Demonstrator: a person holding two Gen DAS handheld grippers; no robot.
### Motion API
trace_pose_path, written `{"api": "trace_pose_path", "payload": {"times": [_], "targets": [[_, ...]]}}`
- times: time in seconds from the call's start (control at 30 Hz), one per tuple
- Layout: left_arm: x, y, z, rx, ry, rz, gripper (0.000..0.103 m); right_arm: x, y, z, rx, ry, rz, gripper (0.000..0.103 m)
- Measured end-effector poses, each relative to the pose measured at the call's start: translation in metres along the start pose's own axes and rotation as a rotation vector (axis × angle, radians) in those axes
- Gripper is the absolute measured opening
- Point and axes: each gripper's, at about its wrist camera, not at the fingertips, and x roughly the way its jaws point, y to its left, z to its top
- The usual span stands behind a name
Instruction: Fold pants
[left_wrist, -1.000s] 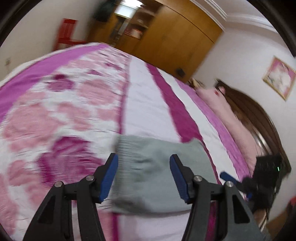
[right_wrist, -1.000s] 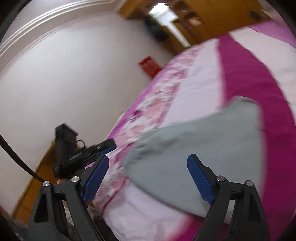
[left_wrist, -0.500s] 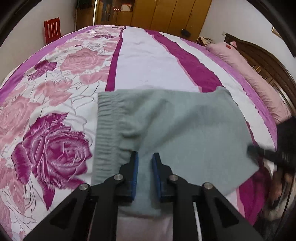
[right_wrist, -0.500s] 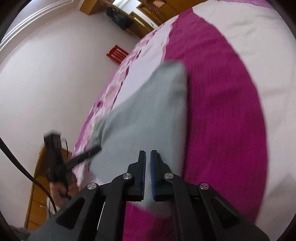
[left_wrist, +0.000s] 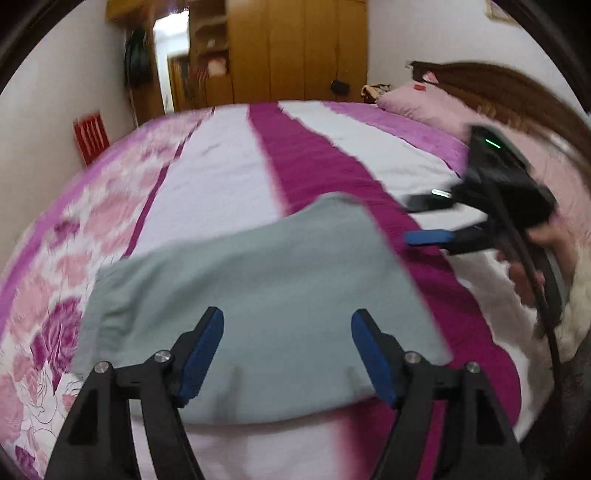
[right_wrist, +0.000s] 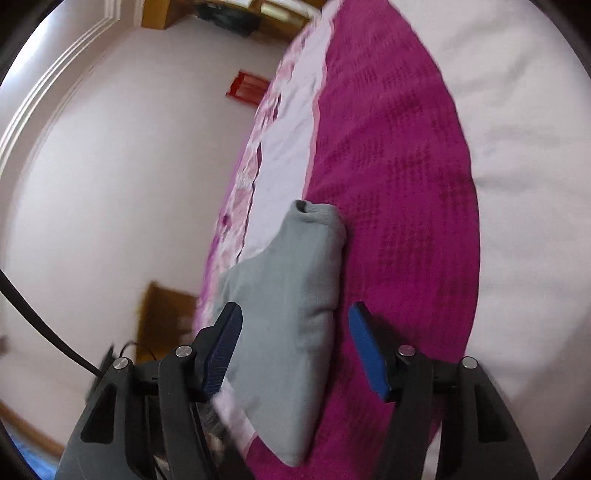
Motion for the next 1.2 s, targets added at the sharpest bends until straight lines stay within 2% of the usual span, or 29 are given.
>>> {"api": "trace_pose_path", "payload": {"times": [0.07, 0.13, 0.2, 0.27, 0.33, 0.4, 0.43, 0.5, 0.53, 0.6, 0.67, 0.73, 0.8, 0.9, 1.0, 1.07, 1.1, 1.13, 1.17, 1.2], "targets": [[0.010, -0.052, -0.002, 0.112, -0.010, 0.121, 0.075, 0.005, -0.009, 0.012, 0.018, 0.048, 0.018, 0.062], [0.031, -0.085, -0.008, 0.172, 0.041, 0.200, 0.075, 0.007, -0.015, 0.021, 0.043, 0.046, 0.062, 0.062], [0.046, -0.100, -0.013, 0.173, 0.084, 0.240, 0.073, 0.004, -0.016, 0.020, 0.058, 0.012, 0.069, 0.061], [0.049, -0.112, -0.013, 0.168, 0.065, 0.309, 0.073, 0.003, -0.015, 0.014, 0.070, -0.021, 0.043, 0.061], [0.047, -0.120, -0.011, 0.175, 0.063, 0.341, 0.073, 0.006, -0.013, 0.011, 0.066, -0.017, 0.002, 0.061], [0.045, -0.129, -0.007, 0.182, 0.070, 0.333, 0.073, 0.009, -0.009, 0.011, 0.040, -0.001, -0.024, 0.061], [0.043, -0.135, -0.004, 0.179, 0.081, 0.277, 0.074, 0.010, -0.007, 0.012, 0.038, 0.008, -0.028, 0.061], [0.039, -0.142, -0.001, 0.177, 0.095, 0.230, 0.077, 0.010, -0.008, 0.013, 0.051, 0.010, -0.023, 0.061], [0.043, -0.148, 0.000, 0.195, 0.095, 0.253, 0.080, 0.008, -0.009, 0.013, 0.061, 0.000, -0.023, 0.061], [0.061, -0.156, -0.002, 0.243, 0.123, 0.374, 0.081, 0.004, -0.011, 0.010, 0.071, -0.010, -0.025, 0.062], [0.073, -0.157, -0.005, 0.254, 0.155, 0.404, 0.082, 0.001, -0.013, 0.005, 0.079, -0.011, -0.033, 0.061], [0.071, -0.158, -0.006, 0.245, 0.141, 0.421, 0.082, -0.003, -0.012, 0.002, 0.079, -0.009, -0.036, 0.062], [0.066, -0.163, -0.011, 0.286, 0.130, 0.472, 0.081, -0.003, -0.011, 0.001, 0.071, -0.004, -0.038, 0.062], [0.060, -0.161, -0.020, 0.302, 0.128, 0.489, 0.060, 0.011, -0.015, 0.009, 0.100, 0.010, 0.018, 0.062], [0.051, -0.158, -0.030, 0.276, 0.124, 0.477, 0.056, 0.035, -0.023, 0.020, 0.148, 0.042, 0.106, 0.061], [0.048, -0.157, -0.032, 0.271, 0.119, 0.472, 0.056, 0.044, -0.021, 0.023, 0.136, 0.069, 0.114, 0.057], [0.050, -0.156, -0.032, 0.280, 0.118, 0.467, 0.056, 0.049, -0.019, 0.023, 0.116, 0.084, 0.097, 0.051], [0.053, -0.156, -0.032, 0.294, 0.121, 0.460, 0.054, 0.052, -0.017, 0.024, 0.093, 0.099, 0.069, 0.040], [0.056, -0.155, -0.031, 0.292, 0.126, 0.446, 0.049, 0.056, -0.015, 0.024, 0.072, 0.110, 0.027, 0.031], [0.058, -0.154, -0.031, 0.279, 0.128, 0.430, 0.029, 0.058, -0.014, 0.026, 0.059, 0.111, -0.002, 0.019]]}}
